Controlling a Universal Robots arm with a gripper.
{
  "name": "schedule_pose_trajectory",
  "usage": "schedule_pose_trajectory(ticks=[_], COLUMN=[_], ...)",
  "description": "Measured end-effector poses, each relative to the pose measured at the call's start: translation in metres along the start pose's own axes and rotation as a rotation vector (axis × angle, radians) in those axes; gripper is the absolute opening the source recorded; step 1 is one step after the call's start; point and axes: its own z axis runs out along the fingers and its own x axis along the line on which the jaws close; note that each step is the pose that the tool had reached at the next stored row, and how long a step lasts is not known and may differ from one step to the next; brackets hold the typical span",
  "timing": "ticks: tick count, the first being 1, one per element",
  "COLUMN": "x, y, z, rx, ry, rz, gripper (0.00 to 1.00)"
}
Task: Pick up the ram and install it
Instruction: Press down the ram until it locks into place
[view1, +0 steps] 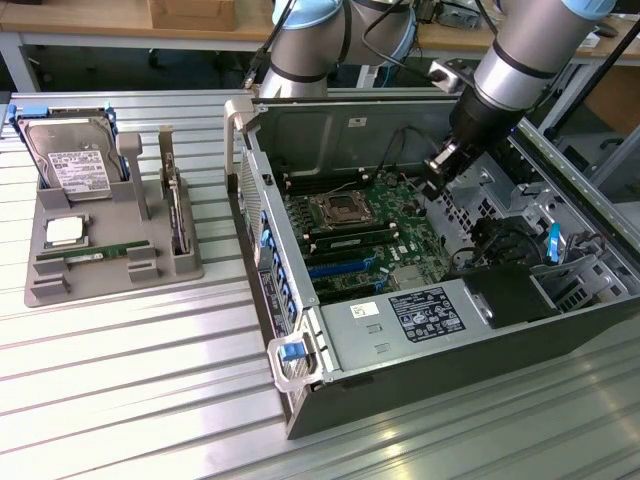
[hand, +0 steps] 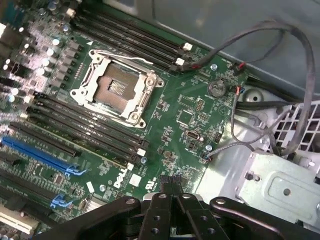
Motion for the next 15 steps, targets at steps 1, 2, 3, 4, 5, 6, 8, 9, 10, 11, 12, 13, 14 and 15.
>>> schedule_pose_trajectory(ticks=[1, 2, 3, 4, 5, 6, 8, 9, 10, 11, 12, 13, 14, 15], x=[0.0000, 0.0000, 0.0000, 0.0000, 0.0000, 0.0000, 0.0000, 0.0000, 0.0000, 0.0000, 0.0000, 0.0000, 0.0000, 0.0000], y=[0.0000, 0.0000, 0.0000, 0.0000, 0.0000, -0.0001, -0.0001, -0.0001, -0.0001, -0.0001, -0.0002, -0.0002, -0.0002, -0.0002], z=[0.0001, 0.0002, 0.0003, 0.0004, 0.0004, 0.0005, 0.0006, 0.0009, 0.0011, 0.0014, 0.0017, 0.0017, 0.0016, 0.0016], rx=[0.0000, -0.0001, -0.0001, -0.0002, -0.0003, -0.0004, -0.0002, -0.0003, -0.0005, -0.0006, -0.0006, -0.0007, -0.0006, -0.0006], ry=[-0.0021, -0.0055, -0.0091, -0.0126, -0.0154, -0.0182, -0.0234, -0.0270, -0.0296, -0.0329, -0.0353, -0.0354, -0.0354, -0.0354], rz=[0.024, 0.063, 0.104, 0.144, 0.176, 0.208, 0.269, 0.310, 0.339, 0.377, 0.405, 0.405, 0.405, 0.405], gripper=[0.11, 0.11, 0.11, 0.11, 0.11, 0.11, 0.11, 0.11, 0.11, 0.11, 0.11, 0.11, 0.11, 0.11])
